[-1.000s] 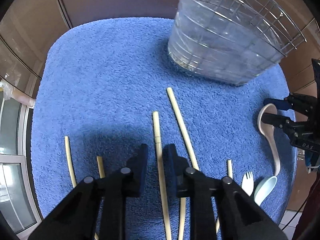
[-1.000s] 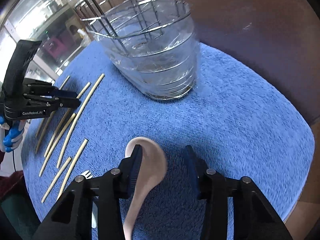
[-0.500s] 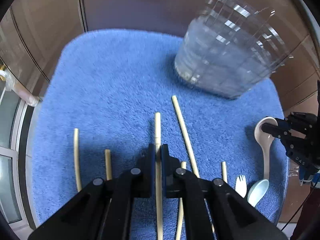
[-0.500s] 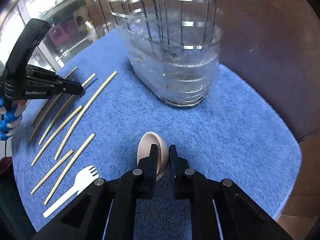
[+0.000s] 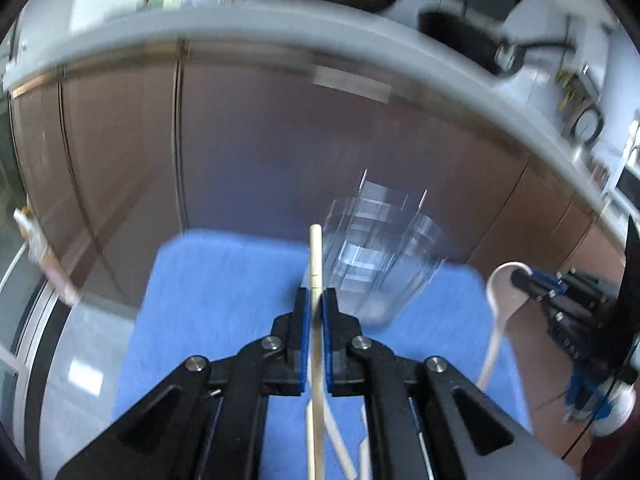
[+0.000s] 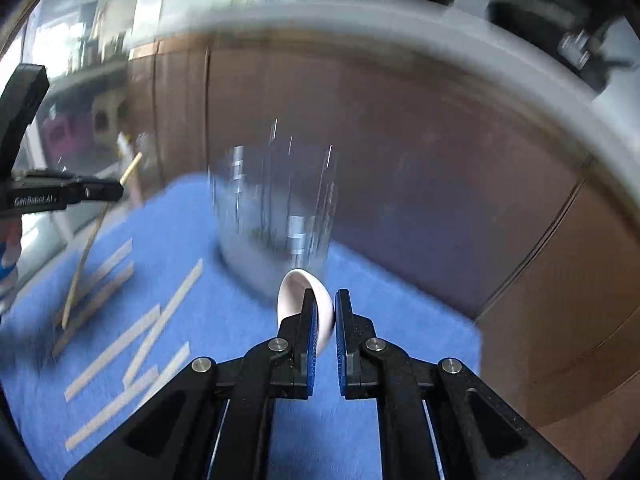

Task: Organize utensils
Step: 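Lift chopstick and spoon and drop both into the clear utensil holder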

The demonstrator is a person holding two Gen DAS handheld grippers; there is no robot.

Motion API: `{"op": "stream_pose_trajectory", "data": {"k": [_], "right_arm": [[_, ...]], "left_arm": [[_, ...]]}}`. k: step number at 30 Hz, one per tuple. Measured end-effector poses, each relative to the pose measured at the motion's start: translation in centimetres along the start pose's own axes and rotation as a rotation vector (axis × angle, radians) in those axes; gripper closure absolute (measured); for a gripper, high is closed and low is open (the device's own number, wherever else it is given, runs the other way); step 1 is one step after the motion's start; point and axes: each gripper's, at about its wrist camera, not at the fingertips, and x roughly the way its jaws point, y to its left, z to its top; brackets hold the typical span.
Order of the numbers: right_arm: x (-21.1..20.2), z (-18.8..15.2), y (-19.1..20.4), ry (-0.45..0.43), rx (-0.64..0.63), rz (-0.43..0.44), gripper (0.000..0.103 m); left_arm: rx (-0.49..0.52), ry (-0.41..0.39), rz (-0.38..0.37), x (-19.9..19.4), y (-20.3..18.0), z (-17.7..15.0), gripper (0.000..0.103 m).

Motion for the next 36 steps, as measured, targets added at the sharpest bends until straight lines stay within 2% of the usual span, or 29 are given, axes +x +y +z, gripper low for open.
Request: {"op": "stream_pose_trajectory", "data": {"k": [3,6,8,10,15,18,25,27,29,31,32,34,36], "right_arm": [[-2.6,3.2,0.4,-0.161,0.026,-0.079,0.095],[-4.1,5.8,0.9,-0.311,0.058,-0.165,0.095],[-3.5,7.2,1.2,-0.388,0.075,-0.218,0.095],[-2.0,8.2,1.6,-0.43,0.086,-0.271,0.095],[1.8,8.8,1.5,-0.464,0.09,-0.332,0.095],[3.8,8.1,1.5,-0.458,0.1,-0.349,0.095],[8.2,5.0,2.7,-0.397,0.078,-0.369,0.094],[8.4,4.2,3.2,-0.393,0.066,-0.37,0.084],[8.3,3.4,3.4,-0.403,0.067,-0.37,0.059],[7.6,3.0,3.5,-0.421,0.079,-0.377,0.046],[7.2,2.9,3.5,-0.427,0.086,-0.377,0.044],[6.4,2.7,3.5,-0.43,0.099,-0.373,0.041],[5.6,2.5,3.4,-0.429,0.108,-0.376,0.039]], "left_arm": [[-0.035,-0.126,-0.011,-1.5,-0.6,3.3,0.098],[-0.097,-0.24,-0.011,-1.3,-1.2,6.2,0.098],[-0.125,-0.321,0.004,-0.9,-1.7,7.8,0.098],[-0.15,-0.368,0.014,0.4,-2.4,9.0,0.098],[-0.136,-0.429,0.082,4.9,-3.3,10.3,0.098],[-0.149,-0.413,0.111,8.4,-2.5,9.3,0.098],[-0.137,-0.405,0.157,12.8,-1.7,6.3,0.098],[-0.129,-0.402,0.153,12.9,-1.6,5.7,0.096],[-0.123,-0.392,0.131,12.9,-1.5,5.3,0.096],[-0.118,-0.372,0.111,12.5,-1.4,5.1,0.093],[-0.113,-0.366,0.103,12.2,-1.3,5.0,0.091],[-0.11,-0.356,0.092,11.2,-1.1,4.7,0.08],[-0.101,-0.357,0.091,9.9,-1.0,4.5,0.076]]}}
